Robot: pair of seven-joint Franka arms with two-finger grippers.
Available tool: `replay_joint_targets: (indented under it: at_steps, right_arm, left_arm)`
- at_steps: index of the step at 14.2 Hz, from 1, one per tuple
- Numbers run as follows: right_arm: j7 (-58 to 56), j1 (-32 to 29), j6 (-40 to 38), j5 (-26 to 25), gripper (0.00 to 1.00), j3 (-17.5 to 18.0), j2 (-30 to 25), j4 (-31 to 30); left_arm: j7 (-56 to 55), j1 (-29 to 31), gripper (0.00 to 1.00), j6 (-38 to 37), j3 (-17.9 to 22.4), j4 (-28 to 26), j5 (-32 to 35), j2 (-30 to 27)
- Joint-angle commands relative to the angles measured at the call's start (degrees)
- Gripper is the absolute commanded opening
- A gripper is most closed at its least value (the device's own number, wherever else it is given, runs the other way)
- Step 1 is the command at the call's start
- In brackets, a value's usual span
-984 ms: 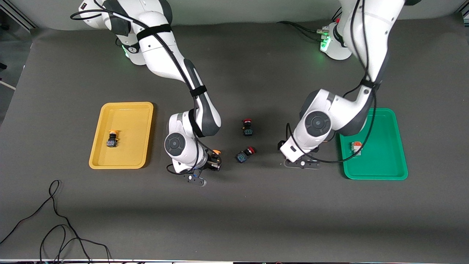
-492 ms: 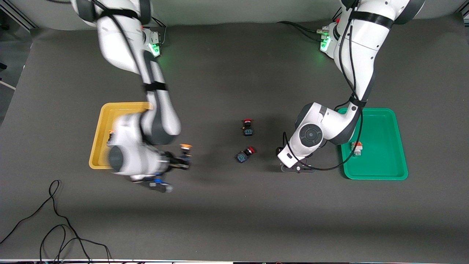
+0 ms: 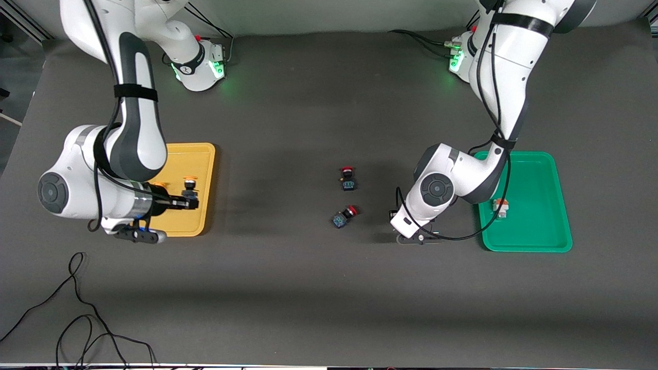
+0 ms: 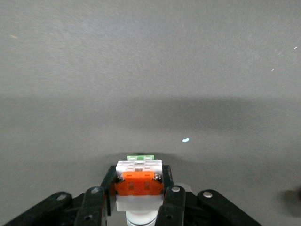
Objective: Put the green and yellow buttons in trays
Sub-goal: 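Carry the second buttons into the yellow and green trays with both grippers, then open both grippers beside the first buttons and lift away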
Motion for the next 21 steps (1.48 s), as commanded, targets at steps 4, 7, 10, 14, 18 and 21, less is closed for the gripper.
replay_joint_targets:
  at_steps: [4, 7, 10, 14, 18, 21]
  right_arm:
    - [-10.92, 1.90, 23.48, -0.18, 0.00, 0.59, 0.02, -17.46]
    - [-12.08, 1.90, 23.86, 1.24, 0.24, 0.59, 0.55, -17.82]
    - [-11.38, 1.81, 20.98, 1.24, 1.00, 0.50, 0.02, -15.90]
    - [-9.53, 1.90, 6.49, 1.15, 1.00, -1.42, -1.73, -6.68]
    - [-6.11, 2.08, -5.82, -6.03, 1.00, -4.07, -6.56, 3.51]
    - [-3.91, 1.99, -12.76, -9.22, 1.00, -4.33, -7.80, 10.98]
  left_arm:
    - [1.94, 5.25, 0.23, -20.01, 0.71, 3.25, -5.74, -13.13]
    - [13.24, 15.08, 0.21, -28.96, 0.97, 3.07, -6.44, -17.00]
    - [24.85, 25.10, 0.21, -29.97, 1.23, 1.23, -1.90, -17.80]
    - [29.11, 31.01, 0.22, -13.05, 1.32, -10.43, 2.77, -15.96]
    - [32.78, 34.97, 0.22, 3.68, 1.41, -20.74, 5.25, -13.15]
    - [35.26, 35.94, 0.88, 3.88, 1.41, -20.58, 5.25, -12.79]
